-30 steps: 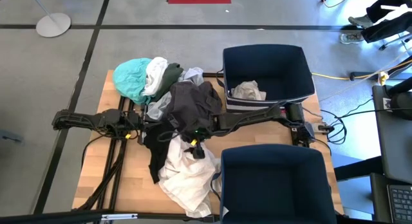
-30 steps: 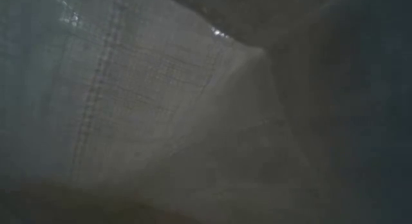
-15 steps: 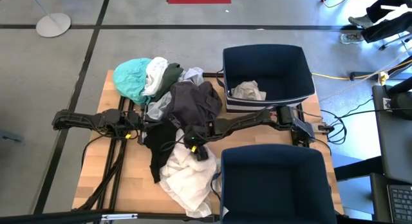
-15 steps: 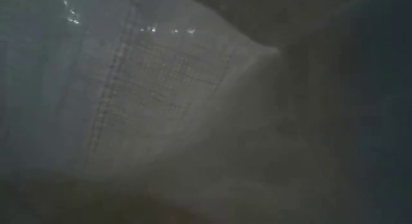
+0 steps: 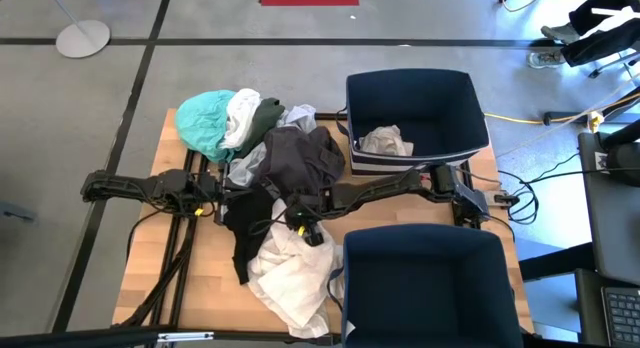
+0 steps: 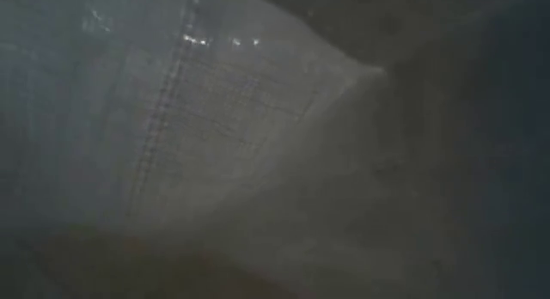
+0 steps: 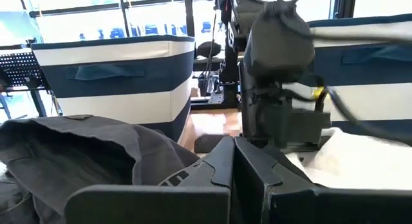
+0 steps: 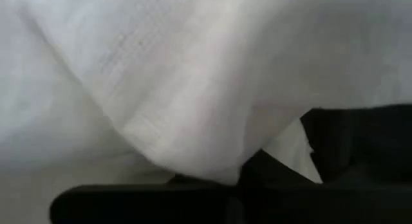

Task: Sort clothes
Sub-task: Put the white long sleeve polo into the top blue laundry organizer

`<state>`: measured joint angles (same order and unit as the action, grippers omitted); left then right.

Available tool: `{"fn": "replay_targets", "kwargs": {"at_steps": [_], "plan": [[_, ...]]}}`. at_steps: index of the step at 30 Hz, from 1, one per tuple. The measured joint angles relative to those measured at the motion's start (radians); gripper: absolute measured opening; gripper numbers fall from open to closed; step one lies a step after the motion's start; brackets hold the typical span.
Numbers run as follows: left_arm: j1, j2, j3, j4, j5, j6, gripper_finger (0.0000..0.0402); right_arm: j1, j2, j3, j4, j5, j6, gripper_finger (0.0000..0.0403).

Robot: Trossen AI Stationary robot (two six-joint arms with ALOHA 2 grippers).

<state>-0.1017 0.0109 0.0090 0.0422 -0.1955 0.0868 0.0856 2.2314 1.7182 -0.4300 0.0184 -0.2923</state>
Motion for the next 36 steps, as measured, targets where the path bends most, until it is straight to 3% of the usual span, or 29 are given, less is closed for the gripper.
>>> {"fn": "replay_targets", "kwargs": {"at_steps": [10,24,36], "plan": [[0.000,0.000,0.000,0.000,0.000,0.000,0.0000,-0.001,-0.129,0.090,-0.051,0.012,-0.004,0.0013],[0.000,0.000,0.000,0.000,0.000,0.000,0.0000,-0.045,-0.305,0.210,-0.111,0.156,-0.029,0.0016],[0.000,0.000,0.000,0.000,0.000,-0.001,0.0000,-0.139,-0.350,0.454,-0.191,0.279,-0.115,0.0018]]}}
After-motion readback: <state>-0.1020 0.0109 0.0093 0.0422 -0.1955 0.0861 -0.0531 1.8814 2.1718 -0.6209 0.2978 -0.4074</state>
